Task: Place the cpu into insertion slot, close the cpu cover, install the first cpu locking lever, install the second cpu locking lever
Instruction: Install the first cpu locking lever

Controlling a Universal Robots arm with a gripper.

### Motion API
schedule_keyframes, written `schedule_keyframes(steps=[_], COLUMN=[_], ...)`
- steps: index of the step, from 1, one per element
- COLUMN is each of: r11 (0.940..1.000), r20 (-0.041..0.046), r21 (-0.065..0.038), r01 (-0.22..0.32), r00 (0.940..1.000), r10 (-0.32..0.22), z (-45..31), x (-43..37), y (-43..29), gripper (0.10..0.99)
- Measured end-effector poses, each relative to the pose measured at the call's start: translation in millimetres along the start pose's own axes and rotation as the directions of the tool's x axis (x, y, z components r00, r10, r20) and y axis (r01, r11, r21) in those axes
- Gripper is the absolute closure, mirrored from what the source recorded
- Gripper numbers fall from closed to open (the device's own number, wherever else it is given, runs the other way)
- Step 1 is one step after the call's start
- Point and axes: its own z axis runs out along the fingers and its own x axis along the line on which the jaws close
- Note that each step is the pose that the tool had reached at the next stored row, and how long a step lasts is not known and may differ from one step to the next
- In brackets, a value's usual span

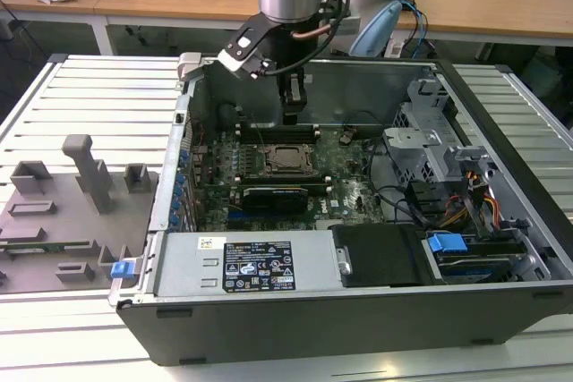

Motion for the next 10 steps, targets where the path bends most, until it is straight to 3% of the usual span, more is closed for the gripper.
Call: schedule_keyframes(steps=[4, 7, 10], r11=[0.9971, 0.9905, 0.9765], r20=[-0.0064, -0.0117, -0.0184], r21=[0.001, 0.002, 0.002], r01=[0.076, 0.137, 0.215], r00=[0.9971, 0.9905, 0.9764], r10=[-0.076, -0.137, -0.215], z=[0.1, 0.1, 0.1], x=[0.0, 0.0, 0.0], y=[0.0, 0.0, 0.0], gripper=[0.98, 0.98, 0.98])
